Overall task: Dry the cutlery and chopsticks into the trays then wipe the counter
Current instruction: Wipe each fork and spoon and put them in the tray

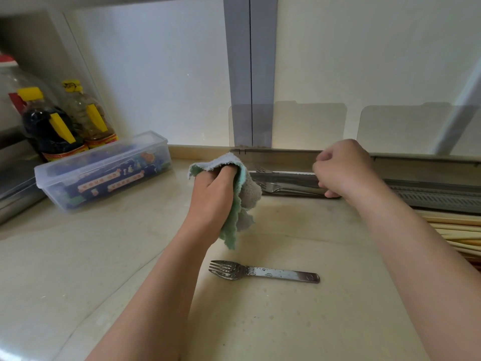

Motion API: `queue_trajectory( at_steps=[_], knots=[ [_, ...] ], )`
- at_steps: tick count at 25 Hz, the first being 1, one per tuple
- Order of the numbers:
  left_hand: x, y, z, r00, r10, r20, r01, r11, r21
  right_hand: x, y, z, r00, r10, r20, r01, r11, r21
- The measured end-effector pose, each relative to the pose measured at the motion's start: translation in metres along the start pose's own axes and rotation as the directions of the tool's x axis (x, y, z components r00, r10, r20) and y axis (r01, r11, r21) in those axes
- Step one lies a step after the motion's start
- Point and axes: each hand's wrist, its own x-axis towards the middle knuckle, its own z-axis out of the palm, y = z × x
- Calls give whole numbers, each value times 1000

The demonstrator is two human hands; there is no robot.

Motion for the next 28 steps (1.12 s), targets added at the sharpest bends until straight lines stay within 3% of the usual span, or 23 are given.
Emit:
queue_trajectory(
  at_steps=[2,3,5,7,9,15,18,20,22,24,26,28],
  knots=[
    [-2,2,1,1000,-18,0,18,999,-49,-15,-13,-6,959,-214,188,243,959,-147],
    [-3,3,1,1000,-11,-12,10,998,-70,-23,-20,-6,887,-267,377,349,922,-167],
    [-2,4,1,998,18,-60,-24,995,-98,-42,-31,6,649,-233,724,488,858,-161],
    [2,2,1,990,65,-122,-76,993,-88,-59,-34,26,495,-184,849,567,809,-155],
    [4,-1,1,982,115,-152,-123,992,-41,-71,-35,43,469,-164,868,610,770,-185],
    [3,-2,1,977,166,-133,-172,985,-31,-82,-36,57,489,-173,855,692,674,-259],
    [0,1,2,978,147,-151,-158,986,-61,-73,-37,49,484,-176,857,673,701,-236],
    [0,4,1,976,113,-188,-134,986,-103,-57,-33,32,520,-207,829,617,762,-197],
    [2,4,-1,978,65,-198,-98,981,-165,-42,-28,10,624,-274,732,476,876,-78],
    [4,1,-2,982,53,-181,-83,983,-162,-30,-24,-6,775,-356,522,328,933,150],
    [6,-2,-2,984,65,-167,-85,990,-117,-21,-24,-16,906,-344,248,217,879,425],
    [4,-1,-1,985,79,-153,-93,992,-87,-15,-25,-21,968,-238,77,132,746,653]
  ],
)
